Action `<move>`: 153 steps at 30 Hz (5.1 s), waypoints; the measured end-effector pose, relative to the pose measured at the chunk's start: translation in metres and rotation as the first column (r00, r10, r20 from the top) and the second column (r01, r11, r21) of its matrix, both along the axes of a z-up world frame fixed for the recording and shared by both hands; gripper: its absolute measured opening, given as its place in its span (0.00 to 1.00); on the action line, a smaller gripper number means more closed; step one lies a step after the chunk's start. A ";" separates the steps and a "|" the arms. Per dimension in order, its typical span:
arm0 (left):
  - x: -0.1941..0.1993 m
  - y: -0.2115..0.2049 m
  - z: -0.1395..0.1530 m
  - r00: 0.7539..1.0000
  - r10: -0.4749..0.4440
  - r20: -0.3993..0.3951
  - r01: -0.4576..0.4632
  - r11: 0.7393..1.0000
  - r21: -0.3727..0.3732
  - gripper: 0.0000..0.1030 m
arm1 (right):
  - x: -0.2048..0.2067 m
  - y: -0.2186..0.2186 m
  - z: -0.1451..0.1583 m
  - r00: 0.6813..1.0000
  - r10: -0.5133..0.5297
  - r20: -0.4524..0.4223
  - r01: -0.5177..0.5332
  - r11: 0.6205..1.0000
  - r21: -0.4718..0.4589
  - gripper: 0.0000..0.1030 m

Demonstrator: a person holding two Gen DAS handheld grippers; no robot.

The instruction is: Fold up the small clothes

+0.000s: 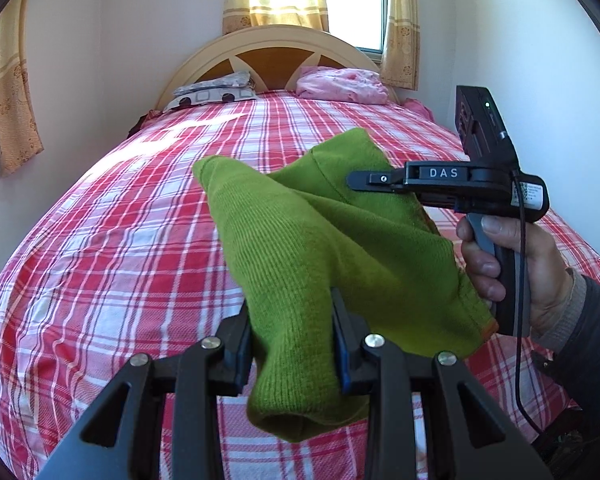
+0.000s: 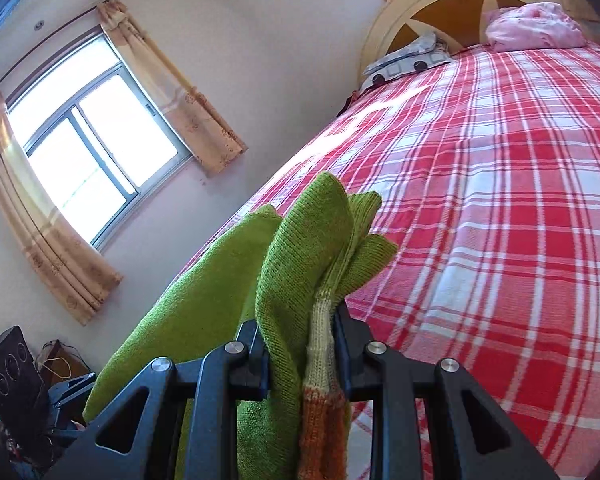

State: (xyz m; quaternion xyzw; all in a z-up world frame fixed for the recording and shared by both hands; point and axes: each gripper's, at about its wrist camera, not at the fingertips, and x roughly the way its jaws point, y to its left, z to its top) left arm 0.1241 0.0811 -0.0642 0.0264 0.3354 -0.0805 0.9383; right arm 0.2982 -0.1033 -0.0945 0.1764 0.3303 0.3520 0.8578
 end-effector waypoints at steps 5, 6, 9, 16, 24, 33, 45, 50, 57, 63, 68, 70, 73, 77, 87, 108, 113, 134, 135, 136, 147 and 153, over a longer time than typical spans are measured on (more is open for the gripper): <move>-0.008 0.015 -0.001 1.000 0.025 0.010 -0.025 1.000 0.009 0.33 | 0.003 0.024 0.001 1.000 0.031 -0.003 -0.031 0.999 -0.008 0.25; -0.010 0.018 -0.001 0.999 0.031 0.012 -0.031 0.999 0.008 0.33 | 0.004 0.029 0.001 0.999 0.038 -0.004 -0.038 0.999 -0.010 0.25; -0.013 0.027 -0.001 0.999 0.050 0.015 -0.050 0.999 0.004 0.33 | 0.008 0.043 0.002 0.998 0.058 -0.009 -0.058 0.998 -0.017 0.25; -0.017 0.047 -0.005 0.996 0.088 0.015 -0.088 0.996 -0.006 0.33 | 0.015 0.076 0.003 0.994 0.102 -0.025 -0.103 0.994 -0.037 0.25; -0.022 0.067 -0.011 0.991 0.130 0.012 -0.130 0.991 -0.018 0.33 | 0.020 0.108 -0.001 0.989 0.141 -0.040 -0.144 0.988 -0.061 0.25; -0.030 0.082 -0.025 0.986 0.165 -0.007 -0.165 0.986 -0.029 0.33 | 0.023 0.133 -0.015 0.984 0.165 -0.072 -0.171 0.981 -0.087 0.25; -0.038 0.091 -0.044 0.984 0.175 -0.044 -0.177 0.984 -0.035 0.33 | 0.024 0.147 -0.026 0.980 0.172 -0.099 -0.183 0.976 -0.115 0.25; -0.040 0.092 -0.049 0.984 0.173 -0.048 -0.175 0.984 -0.041 0.33 | 0.026 0.148 -0.030 0.981 0.161 -0.105 -0.174 0.977 -0.126 0.25; -0.043 0.095 -0.062 0.984 0.166 -0.062 -0.169 0.985 -0.041 0.36 | 0.036 0.143 -0.047 0.982 0.109 -0.154 -0.135 0.977 -0.168 0.25; -0.046 0.093 -0.071 0.984 0.162 -0.070 -0.163 0.986 -0.015 0.47 | 0.036 0.141 -0.052 0.982 0.098 -0.162 -0.128 0.974 -0.188 0.26; -0.052 0.088 -0.062 0.986 0.152 -0.069 -0.150 0.988 0.038 0.52 | 0.033 0.138 -0.052 0.986 0.068 -0.151 -0.102 0.968 -0.229 0.30; -0.060 0.083 -0.052 0.990 0.139 -0.033 -0.135 0.986 0.096 0.54 | 0.029 0.129 -0.047 0.989 0.037 -0.143 -0.069 0.971 -0.228 0.36; -0.075 0.082 -0.028 0.990 0.129 0.059 -0.136 0.980 0.145 0.68 | 0.016 0.112 -0.028 0.996 0.003 -0.087 -0.021 0.978 -0.210 0.36; -0.074 0.106 -0.003 0.964 0.229 0.133 -0.236 0.971 0.039 0.88 | -0.016 0.106 0.003 0.999 0.052 -0.005 -0.052 0.988 -0.142 0.36; -0.022 0.129 -0.057 0.920 0.391 -0.002 -0.389 0.917 0.091 0.88 | -0.048 0.136 -0.048 0.961 0.196 -0.194 -0.226 0.963 -0.147 0.41; -0.063 0.118 0.001 0.918 0.379 0.121 -0.380 0.925 -0.009 1.00 | -0.155 0.100 0.025 0.973 0.015 0.231 0.058 0.950 -0.306 0.56; -0.072 0.102 0.018 0.929 0.332 0.165 -0.336 0.942 -0.003 1.00 | -0.171 0.090 0.041 0.951 -0.032 0.307 0.131 0.942 -0.309 0.58; -0.079 0.094 0.024 0.928 0.321 0.187 -0.324 0.946 -0.015 1.00 | -0.181 0.085 0.048 0.937 -0.058 0.344 0.166 0.941 -0.294 0.61; -0.079 0.095 0.024 0.929 0.320 0.187 -0.323 0.946 -0.015 1.00 | -0.181 0.086 0.048 0.937 -0.060 0.345 0.168 0.941 -0.293 0.61; -0.080 0.094 0.024 0.928 0.322 0.188 -0.325 0.946 -0.015 1.00 | -0.181 0.086 0.047 0.936 -0.061 0.346 0.170 0.941 -0.293 0.61; -0.080 0.093 0.024 0.928 0.322 0.189 -0.325 0.946 -0.015 1.00 | -0.182 0.086 0.047 0.936 -0.062 0.348 0.171 0.941 -0.293 0.61; -0.080 0.092 0.024 0.928 0.321 0.189 -0.324 0.946 -0.014 1.00 | -0.182 0.086 0.046 0.938 -0.060 0.340 0.166 0.941 -0.294 0.61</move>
